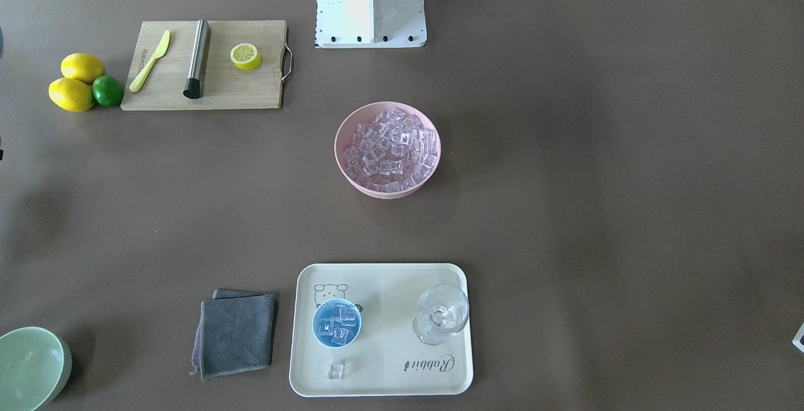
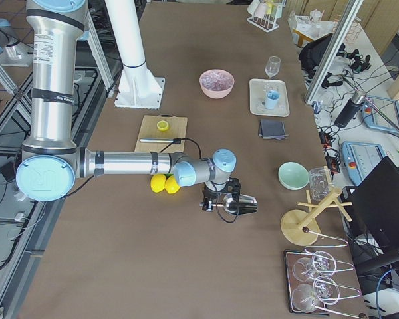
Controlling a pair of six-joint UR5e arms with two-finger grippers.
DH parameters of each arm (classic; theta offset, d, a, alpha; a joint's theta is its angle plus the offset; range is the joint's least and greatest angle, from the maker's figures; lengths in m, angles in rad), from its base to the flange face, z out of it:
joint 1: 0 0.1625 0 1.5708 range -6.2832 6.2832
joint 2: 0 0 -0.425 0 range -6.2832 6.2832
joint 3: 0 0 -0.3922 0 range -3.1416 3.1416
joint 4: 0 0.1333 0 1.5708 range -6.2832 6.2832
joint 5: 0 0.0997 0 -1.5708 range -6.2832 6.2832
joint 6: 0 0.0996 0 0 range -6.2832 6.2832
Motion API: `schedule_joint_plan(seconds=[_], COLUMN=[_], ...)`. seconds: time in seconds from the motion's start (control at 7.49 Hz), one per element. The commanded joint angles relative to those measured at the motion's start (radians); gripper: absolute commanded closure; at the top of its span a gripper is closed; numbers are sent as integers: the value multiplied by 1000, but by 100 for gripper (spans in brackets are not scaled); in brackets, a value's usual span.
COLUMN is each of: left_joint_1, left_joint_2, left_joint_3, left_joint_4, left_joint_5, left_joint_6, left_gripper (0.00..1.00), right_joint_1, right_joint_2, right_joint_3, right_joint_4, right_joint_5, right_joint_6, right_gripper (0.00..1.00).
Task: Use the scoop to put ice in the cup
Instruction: 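Lower the scoop onto the table and open the right gripper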
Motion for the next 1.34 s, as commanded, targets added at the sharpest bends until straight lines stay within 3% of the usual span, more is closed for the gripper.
schedule_joint_plan(seconds=[0.0,0.93,1.2], left_joint_1=[0,0,0], left_joint_2=[0,0,0], left_joint_3=[0,0,0], left_joint_4=[2,0,0], left_joint_5=[0,0,0], left_joint_6=[0,0,0], left_gripper=[1,1,1], right_joint_1=[0,9,11], right_joint_2=[-1,-8,-8], right_joint_3=[-20,-46,-46], right_joint_4=[17,59,60], right_joint_5=[5,36,36], right_joint_6=[-4,-3,-3], right_gripper=[100,100,93])
